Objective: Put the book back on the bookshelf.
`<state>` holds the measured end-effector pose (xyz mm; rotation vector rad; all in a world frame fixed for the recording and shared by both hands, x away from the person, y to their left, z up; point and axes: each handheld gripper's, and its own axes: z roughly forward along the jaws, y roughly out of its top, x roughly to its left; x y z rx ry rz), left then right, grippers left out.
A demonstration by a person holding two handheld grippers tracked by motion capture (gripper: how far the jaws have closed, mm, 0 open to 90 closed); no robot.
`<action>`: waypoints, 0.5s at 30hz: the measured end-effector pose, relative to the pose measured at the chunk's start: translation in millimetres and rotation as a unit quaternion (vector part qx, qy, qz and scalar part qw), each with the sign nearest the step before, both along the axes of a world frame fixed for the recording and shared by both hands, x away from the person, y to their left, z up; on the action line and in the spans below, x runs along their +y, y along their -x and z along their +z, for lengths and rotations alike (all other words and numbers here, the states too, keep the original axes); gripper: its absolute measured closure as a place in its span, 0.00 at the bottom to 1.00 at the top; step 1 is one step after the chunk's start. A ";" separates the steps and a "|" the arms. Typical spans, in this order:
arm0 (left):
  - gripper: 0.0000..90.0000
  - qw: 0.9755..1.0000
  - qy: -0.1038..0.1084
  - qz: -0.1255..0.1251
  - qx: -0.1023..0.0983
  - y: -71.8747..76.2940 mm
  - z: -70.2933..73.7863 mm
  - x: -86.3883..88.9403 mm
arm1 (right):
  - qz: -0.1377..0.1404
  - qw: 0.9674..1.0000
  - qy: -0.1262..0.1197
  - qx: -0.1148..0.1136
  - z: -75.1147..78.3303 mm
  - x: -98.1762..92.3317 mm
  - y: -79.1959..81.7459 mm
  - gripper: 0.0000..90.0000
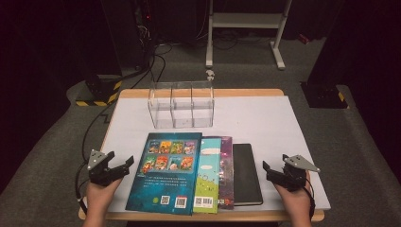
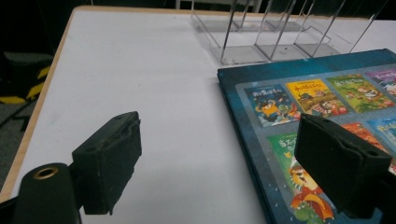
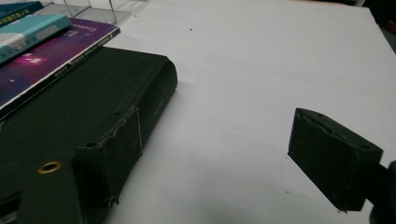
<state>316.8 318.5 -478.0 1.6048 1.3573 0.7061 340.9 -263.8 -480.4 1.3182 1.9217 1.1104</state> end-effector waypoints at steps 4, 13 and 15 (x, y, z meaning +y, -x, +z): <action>0.17 1.000 0.011 -0.008 -0.010 -0.9 2.2 -5.7 | 0.004 1.000 -0.007 -0.010 1.3 0.0 6.2 0.21; 0.17 0.999 0.006 -0.030 0.022 -4.4 -3.0 -13.2 | 0.008 1.000 -0.009 -0.015 -0.9 0.0 10.4 0.24; 0.17 0.999 0.008 -0.039 0.032 -4.8 -4.8 -14.4 | 0.010 1.000 -0.007 -0.017 -1.3 0.2 9.6 0.24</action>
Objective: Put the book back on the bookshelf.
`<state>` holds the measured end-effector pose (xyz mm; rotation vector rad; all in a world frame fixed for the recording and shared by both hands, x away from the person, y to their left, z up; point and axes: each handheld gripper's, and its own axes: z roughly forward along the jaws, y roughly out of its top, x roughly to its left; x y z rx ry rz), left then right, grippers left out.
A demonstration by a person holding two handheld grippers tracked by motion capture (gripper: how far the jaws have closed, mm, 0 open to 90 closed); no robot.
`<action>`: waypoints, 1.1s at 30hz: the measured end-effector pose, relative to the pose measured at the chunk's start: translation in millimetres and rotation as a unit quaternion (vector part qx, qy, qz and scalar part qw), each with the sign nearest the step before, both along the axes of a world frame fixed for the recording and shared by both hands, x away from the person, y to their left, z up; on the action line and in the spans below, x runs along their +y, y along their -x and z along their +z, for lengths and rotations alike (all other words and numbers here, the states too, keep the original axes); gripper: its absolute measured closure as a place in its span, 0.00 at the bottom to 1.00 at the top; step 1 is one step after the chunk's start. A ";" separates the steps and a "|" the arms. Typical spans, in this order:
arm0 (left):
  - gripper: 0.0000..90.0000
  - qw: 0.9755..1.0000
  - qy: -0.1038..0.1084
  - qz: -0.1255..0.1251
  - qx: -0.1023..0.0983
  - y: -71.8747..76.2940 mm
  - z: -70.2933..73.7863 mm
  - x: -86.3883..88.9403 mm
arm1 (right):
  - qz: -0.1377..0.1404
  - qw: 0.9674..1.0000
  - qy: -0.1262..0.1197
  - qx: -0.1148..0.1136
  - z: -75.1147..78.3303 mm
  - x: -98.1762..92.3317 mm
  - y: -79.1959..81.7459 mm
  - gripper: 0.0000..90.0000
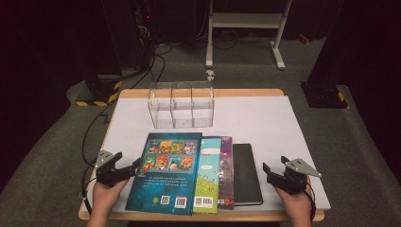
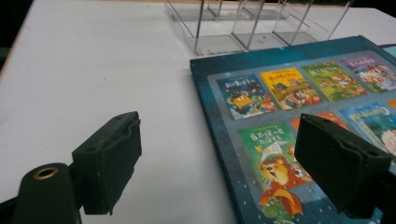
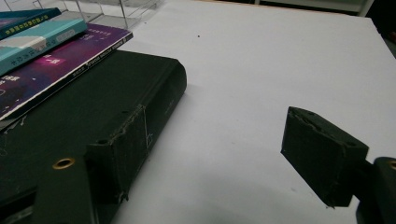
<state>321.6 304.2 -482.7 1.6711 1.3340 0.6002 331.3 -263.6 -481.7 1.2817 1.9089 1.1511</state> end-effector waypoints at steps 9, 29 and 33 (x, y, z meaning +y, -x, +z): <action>0.21 0.993 0.023 -0.056 0.098 -8.1 -14.3 -10.4 | 0.005 1.000 -0.001 0.001 0.7 4.4 -1.9 0.25; 0.28 0.984 0.055 -0.118 0.121 7.2 -19.0 -30.1 | 0.019 1.000 0.000 0.005 1.2 13.6 -7.3 0.26; 0.28 0.984 0.061 -0.112 0.122 8.0 -19.2 -31.0 | 0.020 1.000 -0.001 0.004 1.9 14.3 -7.1 0.26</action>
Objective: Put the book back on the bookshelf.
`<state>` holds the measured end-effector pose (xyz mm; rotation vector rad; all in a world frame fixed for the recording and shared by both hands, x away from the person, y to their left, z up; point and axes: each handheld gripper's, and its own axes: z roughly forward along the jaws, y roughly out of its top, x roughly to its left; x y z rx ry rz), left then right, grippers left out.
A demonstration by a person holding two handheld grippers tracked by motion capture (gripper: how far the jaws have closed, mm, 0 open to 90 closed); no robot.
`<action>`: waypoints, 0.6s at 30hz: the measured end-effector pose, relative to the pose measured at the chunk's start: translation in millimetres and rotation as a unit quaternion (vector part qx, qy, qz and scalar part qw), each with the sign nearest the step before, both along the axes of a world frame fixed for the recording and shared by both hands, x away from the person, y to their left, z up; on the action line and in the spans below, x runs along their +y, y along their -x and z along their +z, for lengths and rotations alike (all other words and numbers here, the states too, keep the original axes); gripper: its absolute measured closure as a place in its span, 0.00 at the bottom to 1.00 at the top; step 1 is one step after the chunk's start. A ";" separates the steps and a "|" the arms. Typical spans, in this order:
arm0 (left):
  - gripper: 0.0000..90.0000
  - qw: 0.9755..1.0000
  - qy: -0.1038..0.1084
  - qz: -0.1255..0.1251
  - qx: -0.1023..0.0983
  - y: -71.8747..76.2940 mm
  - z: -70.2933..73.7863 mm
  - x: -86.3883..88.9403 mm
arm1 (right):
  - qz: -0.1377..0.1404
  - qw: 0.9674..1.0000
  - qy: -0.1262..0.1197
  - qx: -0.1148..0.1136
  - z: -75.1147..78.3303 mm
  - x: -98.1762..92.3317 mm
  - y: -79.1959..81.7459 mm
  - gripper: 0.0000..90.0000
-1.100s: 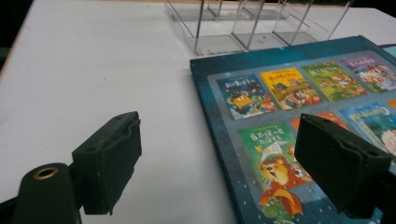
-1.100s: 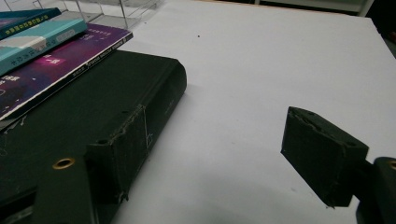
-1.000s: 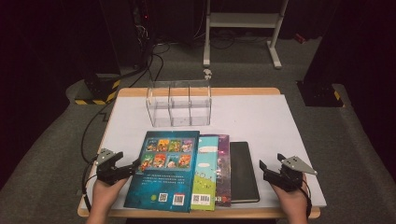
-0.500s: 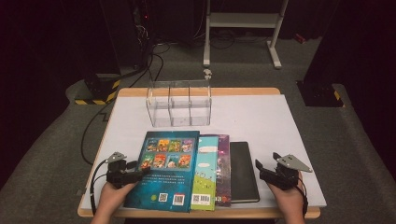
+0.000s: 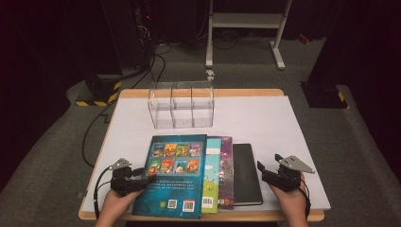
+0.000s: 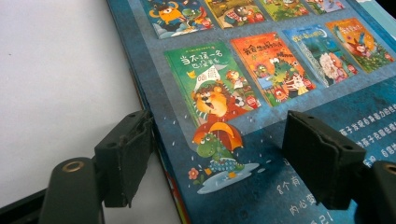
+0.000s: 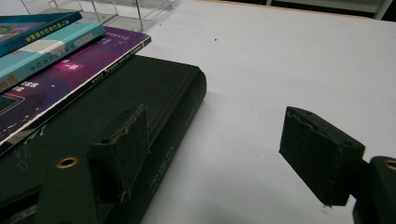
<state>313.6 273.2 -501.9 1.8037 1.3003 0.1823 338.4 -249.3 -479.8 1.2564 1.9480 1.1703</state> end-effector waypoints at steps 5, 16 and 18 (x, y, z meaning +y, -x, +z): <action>0.27 1.000 -0.002 0.002 0.002 0.5 0.5 -1.7 | -0.002 1.000 -0.002 0.001 -0.2 -0.4 -0.2 0.26; 0.27 1.000 0.005 0.002 0.005 1.0 -1.0 -0.9 | -0.003 1.000 -0.004 0.000 0.2 -1.2 0.5 0.26; 0.27 1.000 0.008 0.007 0.003 4.3 -1.9 -0.8 | -0.003 1.000 -0.005 0.001 0.1 -0.8 0.3 0.26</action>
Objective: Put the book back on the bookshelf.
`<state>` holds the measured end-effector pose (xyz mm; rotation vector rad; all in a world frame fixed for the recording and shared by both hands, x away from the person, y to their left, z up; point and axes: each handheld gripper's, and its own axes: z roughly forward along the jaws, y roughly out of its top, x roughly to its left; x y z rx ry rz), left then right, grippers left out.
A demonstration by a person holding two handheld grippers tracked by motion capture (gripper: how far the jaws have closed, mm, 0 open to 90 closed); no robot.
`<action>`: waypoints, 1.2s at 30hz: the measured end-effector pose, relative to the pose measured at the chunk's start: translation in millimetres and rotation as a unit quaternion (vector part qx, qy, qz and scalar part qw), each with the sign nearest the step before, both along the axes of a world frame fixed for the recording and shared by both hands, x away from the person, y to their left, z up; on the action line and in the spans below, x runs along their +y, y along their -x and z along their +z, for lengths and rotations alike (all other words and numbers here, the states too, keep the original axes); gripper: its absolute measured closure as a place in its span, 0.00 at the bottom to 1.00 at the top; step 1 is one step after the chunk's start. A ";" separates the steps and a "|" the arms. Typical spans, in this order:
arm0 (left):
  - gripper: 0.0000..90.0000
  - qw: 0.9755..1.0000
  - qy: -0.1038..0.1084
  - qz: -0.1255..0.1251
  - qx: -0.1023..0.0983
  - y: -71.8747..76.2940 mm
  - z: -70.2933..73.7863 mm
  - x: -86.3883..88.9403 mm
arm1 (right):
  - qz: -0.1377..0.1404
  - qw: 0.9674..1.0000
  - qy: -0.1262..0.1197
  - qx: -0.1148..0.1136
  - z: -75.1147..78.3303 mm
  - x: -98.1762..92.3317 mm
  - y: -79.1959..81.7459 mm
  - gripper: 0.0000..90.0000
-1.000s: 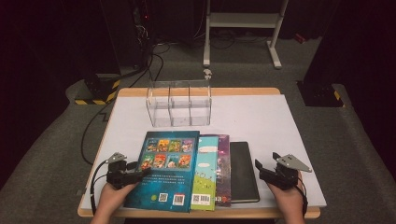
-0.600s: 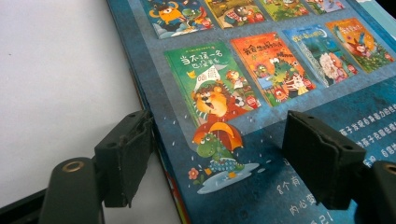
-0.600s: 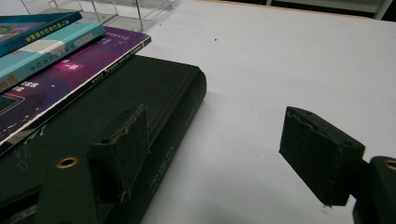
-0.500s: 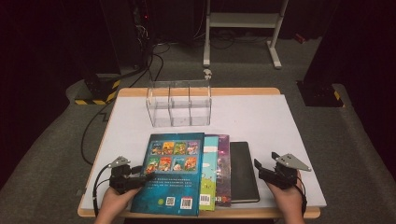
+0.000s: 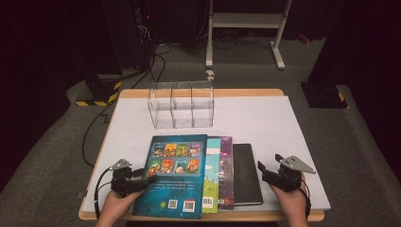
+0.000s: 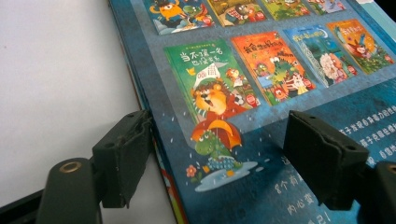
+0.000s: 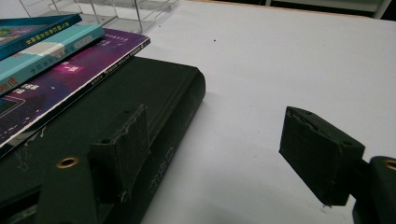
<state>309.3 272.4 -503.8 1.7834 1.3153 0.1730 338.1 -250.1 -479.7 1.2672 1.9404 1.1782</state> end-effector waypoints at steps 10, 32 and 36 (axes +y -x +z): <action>0.30 1.000 0.011 -0.025 0.003 21.1 -1.0 -11.5 | 0.004 1.000 0.002 -0.003 1.1 3.3 0.4 0.26; 0.35 0.998 -0.029 -0.045 -0.034 16.2 11.8 -49.4 | 0.040 0.999 -0.030 -0.011 15.5 13.3 6.9 0.21; 0.35 0.997 -0.032 -0.059 -0.038 11.6 15.3 -66.6 | 0.091 0.995 -0.040 0.008 24.4 36.7 11.2 0.16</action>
